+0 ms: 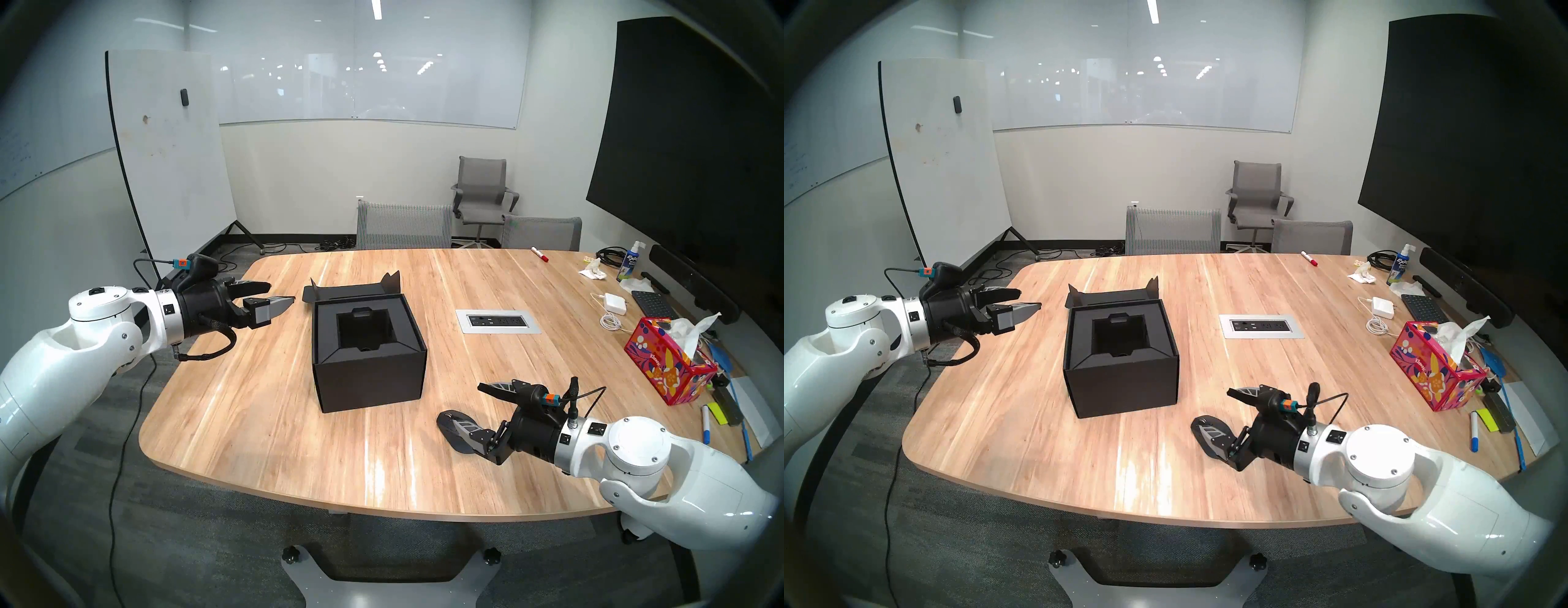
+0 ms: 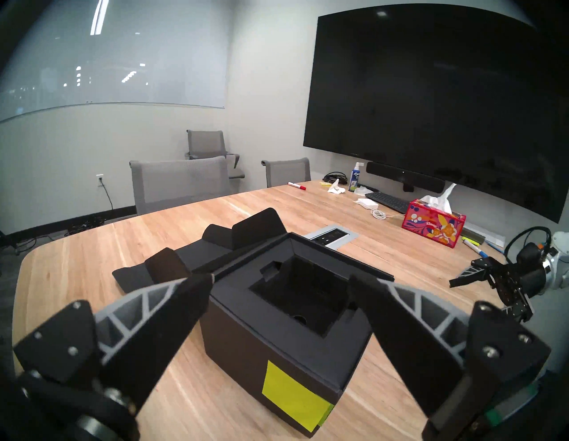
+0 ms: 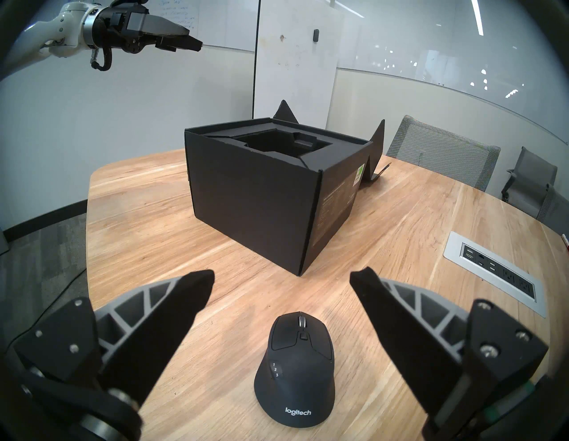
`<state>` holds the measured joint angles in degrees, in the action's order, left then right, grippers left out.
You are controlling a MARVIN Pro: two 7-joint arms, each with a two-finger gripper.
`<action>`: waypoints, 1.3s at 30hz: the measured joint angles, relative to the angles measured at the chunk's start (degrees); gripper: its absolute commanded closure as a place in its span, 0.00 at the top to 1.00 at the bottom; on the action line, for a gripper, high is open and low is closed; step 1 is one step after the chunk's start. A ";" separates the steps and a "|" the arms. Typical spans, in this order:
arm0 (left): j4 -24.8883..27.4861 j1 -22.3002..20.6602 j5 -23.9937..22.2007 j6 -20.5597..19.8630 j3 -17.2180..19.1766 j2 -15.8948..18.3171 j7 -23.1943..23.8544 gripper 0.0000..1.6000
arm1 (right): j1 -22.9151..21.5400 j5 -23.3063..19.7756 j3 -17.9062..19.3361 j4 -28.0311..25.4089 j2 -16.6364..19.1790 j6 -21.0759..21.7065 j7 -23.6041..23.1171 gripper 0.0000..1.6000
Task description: Open the box and place the mouse inside
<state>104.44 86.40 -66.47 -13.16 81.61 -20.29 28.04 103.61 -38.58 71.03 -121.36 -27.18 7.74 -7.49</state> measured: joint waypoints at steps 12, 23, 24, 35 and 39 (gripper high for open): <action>-5.20 -1.01 6.61 6.75 -1.45 3.43 12.47 1.00 | 0.00 0.03 0.00 0.00 0.00 -0.02 0.00 1.00; -7.40 -0.71 12.62 12.23 -1.78 4.58 17.63 1.00 | 0.00 0.05 0.00 0.00 0.00 -0.02 0.00 1.00; -7.39 -0.52 12.82 12.45 -1.76 4.65 17.75 1.00 | 0.00 0.05 0.00 0.00 0.00 -0.03 0.00 1.00; -7.40 0.83 14.89 13.51 -1.85 5.07 18.54 1.00 | 0.00 0.07 0.00 0.00 0.00 -0.03 0.00 1.00; -7.91 0.78 15.67 13.71 -2.13 4.95 18.80 1.00 | 0.00 0.08 0.00 0.00 0.00 -0.03 0.00 1.00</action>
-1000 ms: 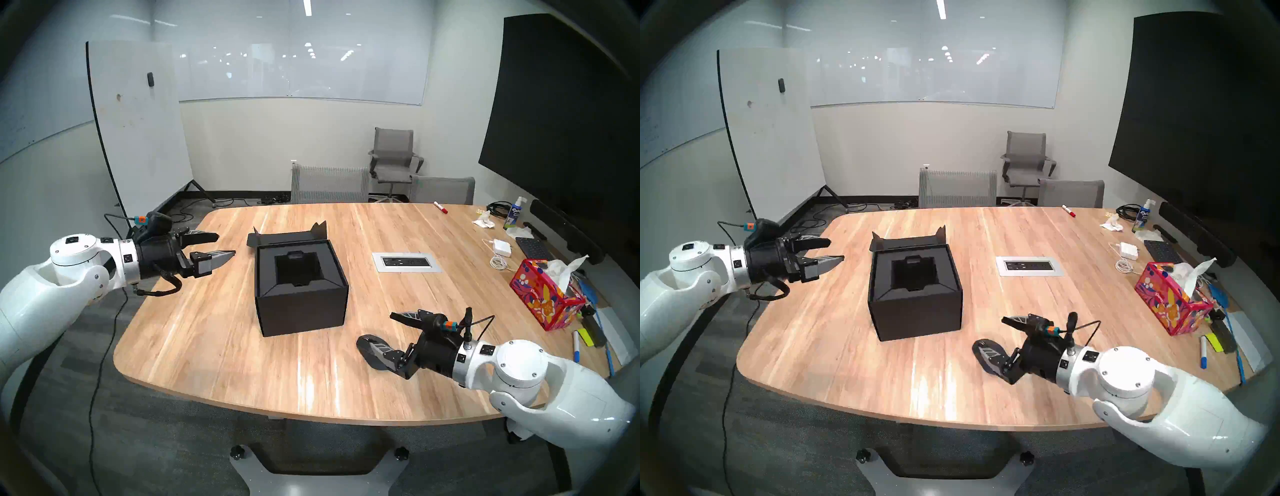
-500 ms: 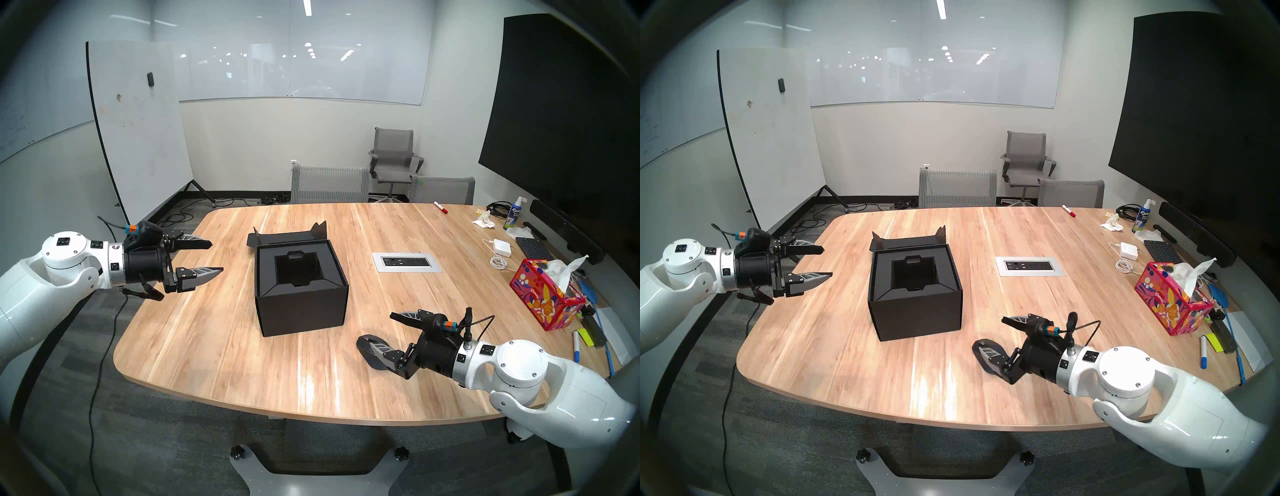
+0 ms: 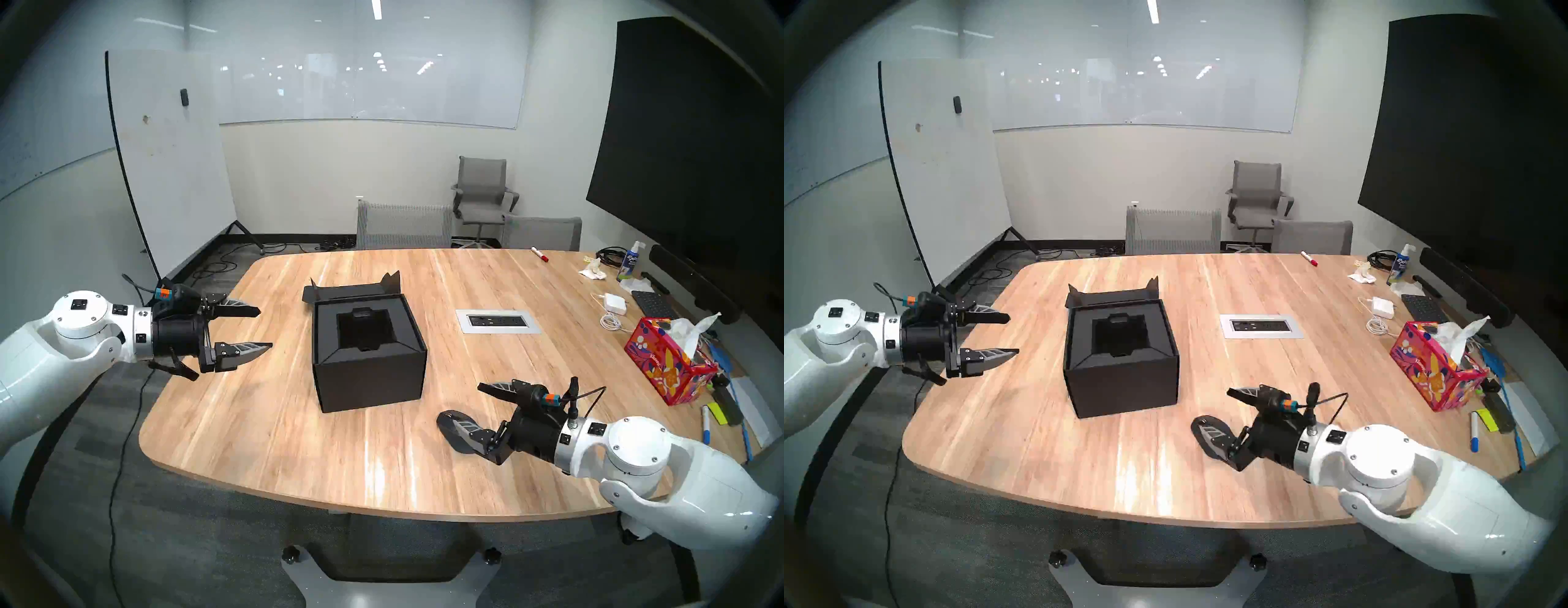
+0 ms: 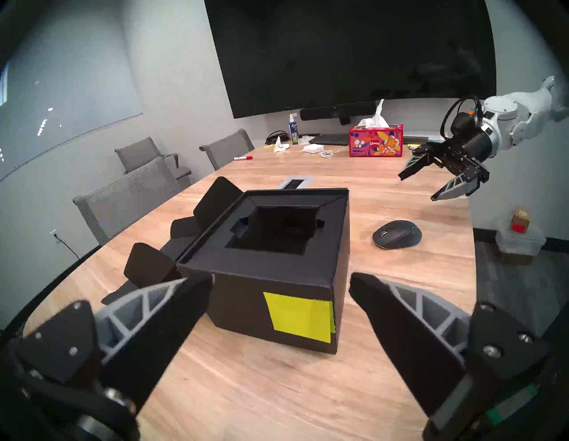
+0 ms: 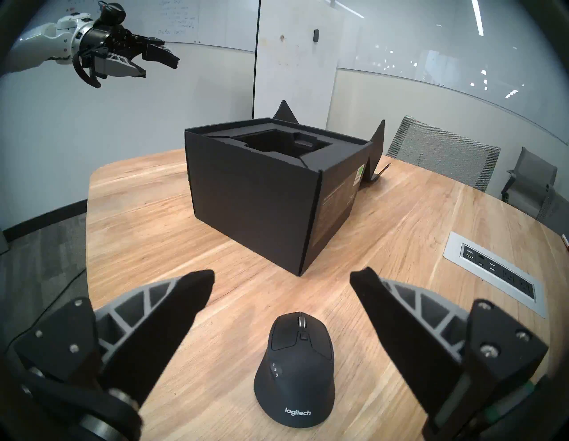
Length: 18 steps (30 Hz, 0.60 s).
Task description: Open the box and place the mouse inside
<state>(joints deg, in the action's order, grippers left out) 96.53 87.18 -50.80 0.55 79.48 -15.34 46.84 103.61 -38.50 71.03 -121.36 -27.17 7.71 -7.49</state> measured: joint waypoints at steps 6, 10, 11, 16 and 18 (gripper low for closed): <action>-1.34 -0.59 0.82 0.39 -0.36 -0.97 0.73 1.00 | 0.00 0.00 0.00 0.00 0.00 0.00 0.00 1.00; -2.11 -1.01 0.79 0.53 -0.46 -1.62 1.32 1.00 | 0.00 0.00 0.00 0.00 0.00 0.00 0.00 1.00; -2.28 -1.13 0.74 0.56 -0.48 -1.80 1.48 1.00 | 0.00 0.00 0.00 0.00 0.00 0.00 0.00 1.00; -2.48 -1.56 0.68 0.60 -0.49 -2.38 1.99 1.00 | 0.00 0.00 0.00 0.00 0.00 0.00 0.00 1.00; -2.47 -1.65 0.68 0.60 -0.49 -2.52 2.11 1.00 | 0.00 0.00 0.00 0.00 0.00 0.00 0.00 1.00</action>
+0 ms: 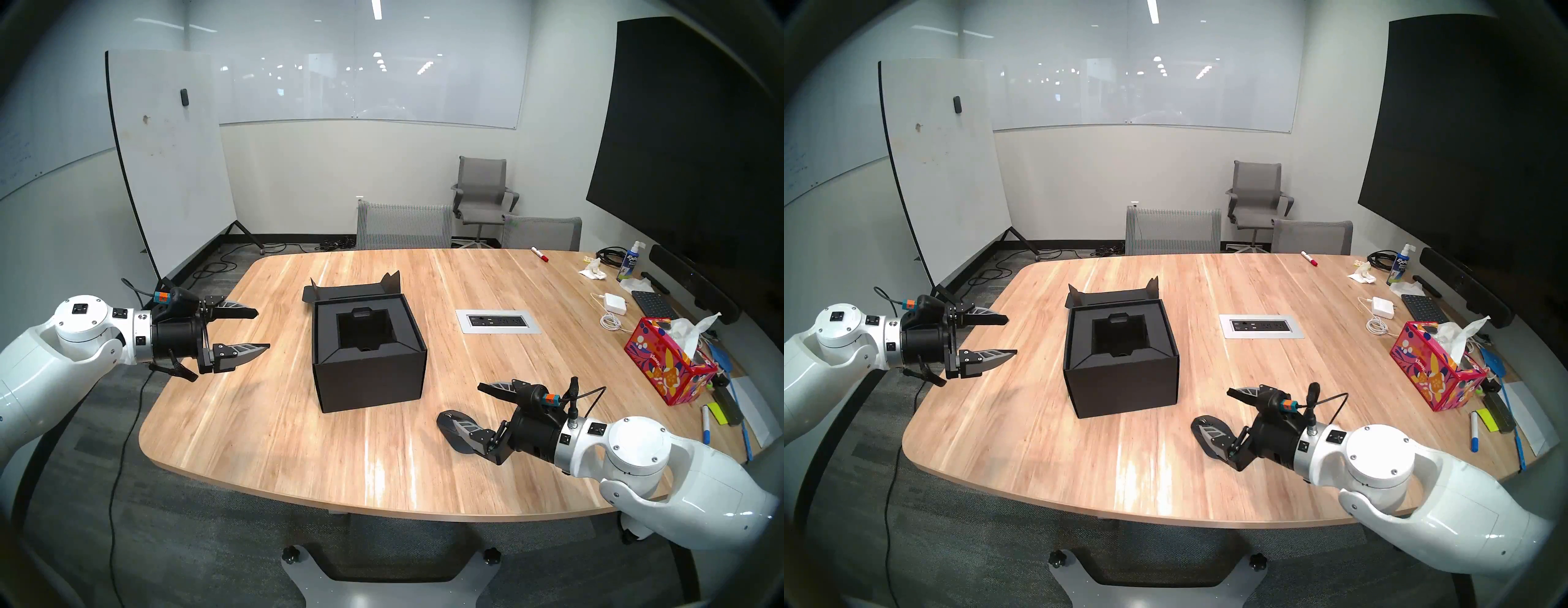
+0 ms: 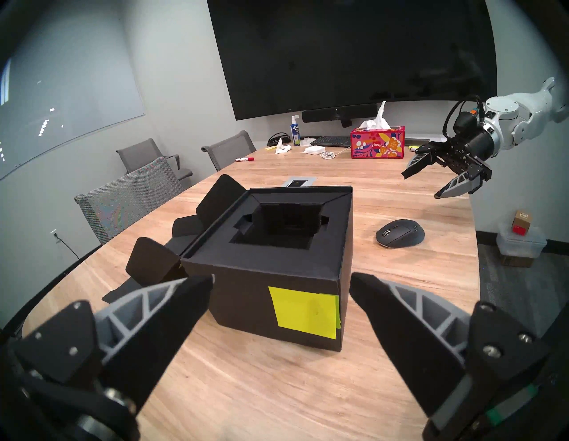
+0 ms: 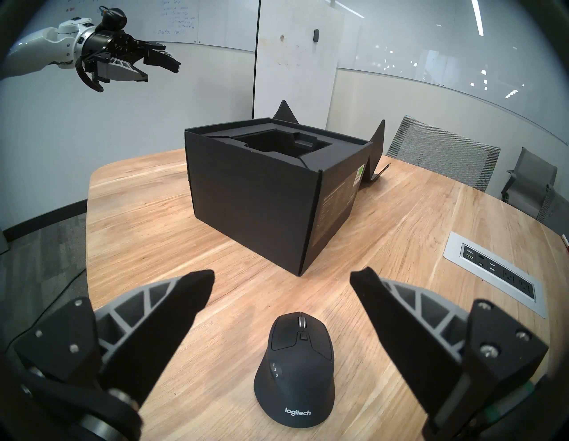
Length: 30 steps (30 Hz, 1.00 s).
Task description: Open the box and place the mouse inside
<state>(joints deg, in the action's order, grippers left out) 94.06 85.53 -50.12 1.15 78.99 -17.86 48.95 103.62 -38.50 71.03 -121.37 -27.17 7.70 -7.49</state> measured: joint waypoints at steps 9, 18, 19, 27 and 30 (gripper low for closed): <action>0.07 -0.30 0.01 0.00 0.00 -0.39 0.34 1.00 | 0.00 0.00 0.00 0.00 0.00 0.00 0.00 1.00; 0.07 -0.41 0.04 0.00 0.00 -0.42 0.39 1.00 | 0.00 0.02 0.00 0.00 0.00 0.00 0.00 1.00; 0.07 -0.42 0.04 0.00 0.00 -0.41 0.35 1.00 | 0.00 0.02 0.00 0.00 0.00 0.00 0.00 1.00; 0.07 -0.46 0.04 0.00 0.00 -0.31 0.10 1.00 | 0.00 0.02 0.00 0.00 0.00 0.00 0.00 1.00; 0.07 -0.47 0.04 0.00 0.00 -0.28 0.02 1.00 | 0.00 0.02 0.00 0.00 0.00 0.00 0.00 1.00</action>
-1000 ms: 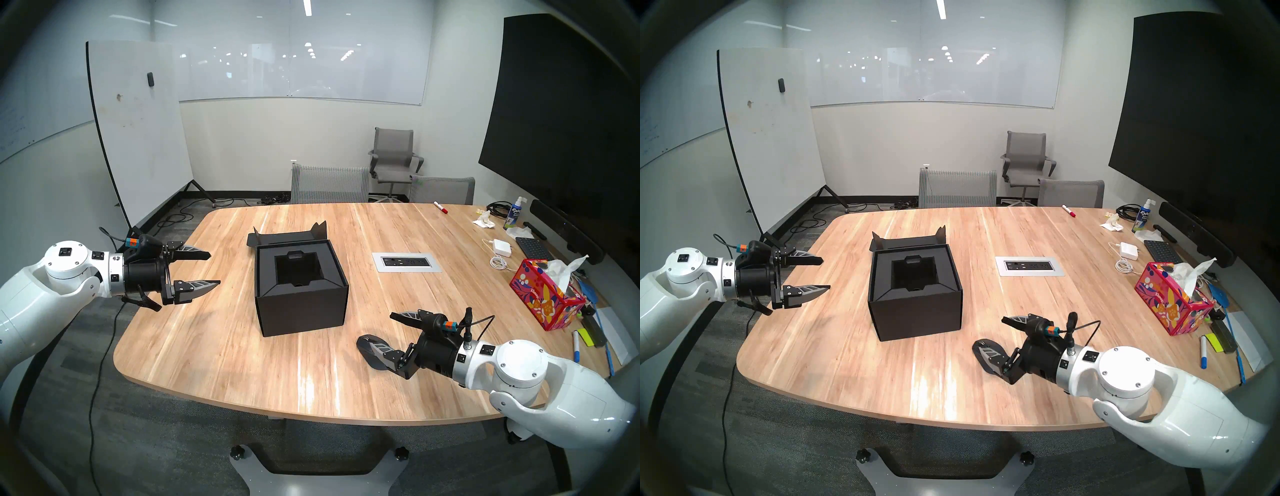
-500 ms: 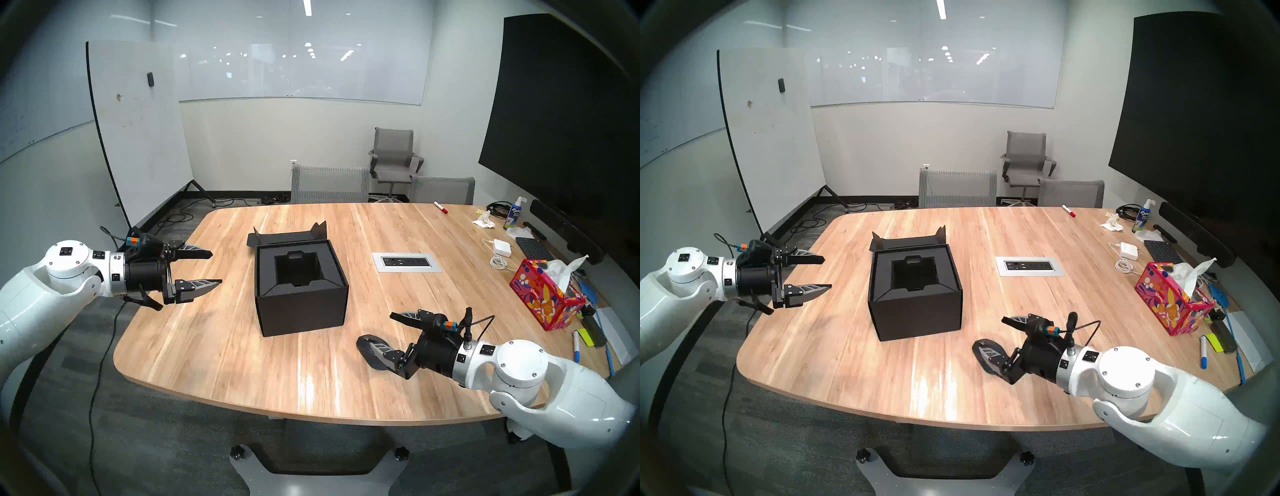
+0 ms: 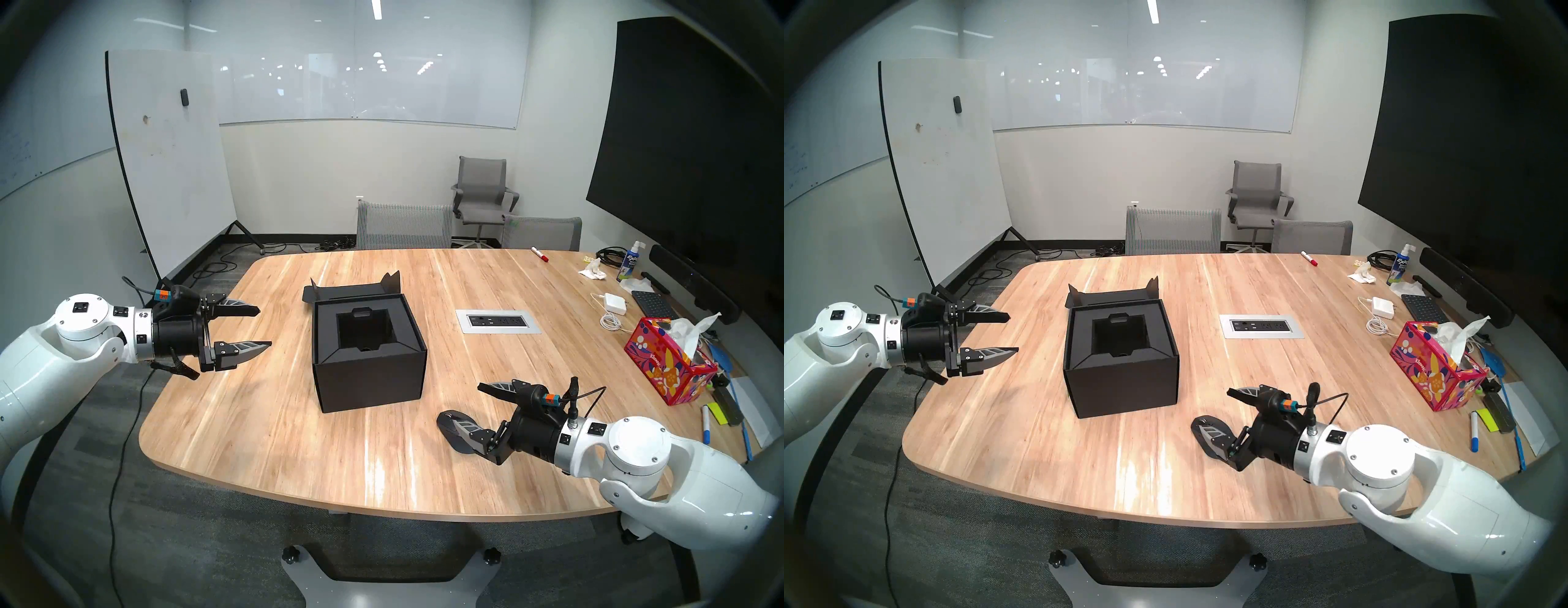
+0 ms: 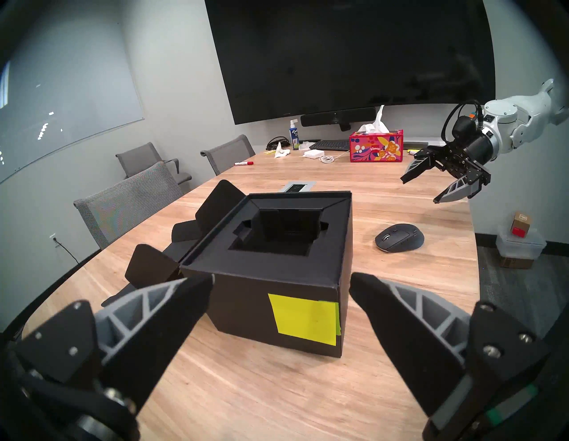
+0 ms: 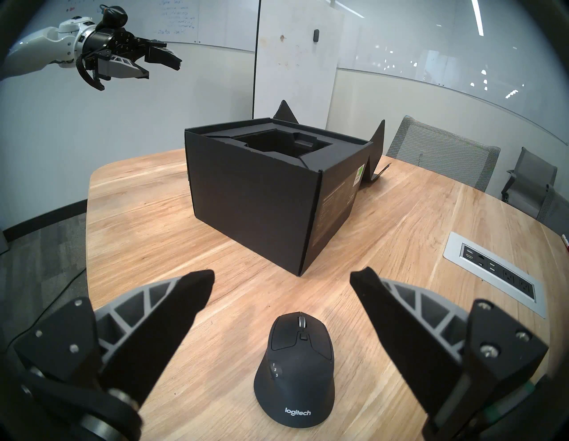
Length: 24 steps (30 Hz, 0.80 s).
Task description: Open the box and place the mouse inside
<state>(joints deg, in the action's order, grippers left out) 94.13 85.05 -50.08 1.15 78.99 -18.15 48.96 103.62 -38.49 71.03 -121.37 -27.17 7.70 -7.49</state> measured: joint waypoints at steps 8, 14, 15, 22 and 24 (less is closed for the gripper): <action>0.01 -0.02 0.00 0.00 -0.01 0.05 -0.11 1.00 | 0.00 0.00 0.00 0.00 0.00 0.00 0.00 1.00; 0.01 -0.03 -0.01 0.00 -0.02 0.08 -0.14 1.00 | 0.00 0.00 0.00 0.00 0.00 0.00 0.00 1.00; 0.01 -0.03 -0.01 0.00 -0.02 0.09 -0.15 1.00 | 0.00 0.00 0.00 0.00 0.00 0.00 0.00 1.00; 0.02 -0.04 -0.02 0.01 -0.04 0.12 -0.17 1.00 | 0.00 0.00 0.00 0.00 0.00 0.00 0.00 1.00; 0.02 -0.05 -0.02 0.01 -0.04 0.12 -0.18 1.00 | 0.00 0.00 0.00 0.00 0.00 0.00 0.00 1.00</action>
<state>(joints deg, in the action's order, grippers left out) 94.15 85.01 -50.10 1.16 78.95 -18.02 48.78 103.62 -38.49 71.03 -121.37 -27.17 7.70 -7.49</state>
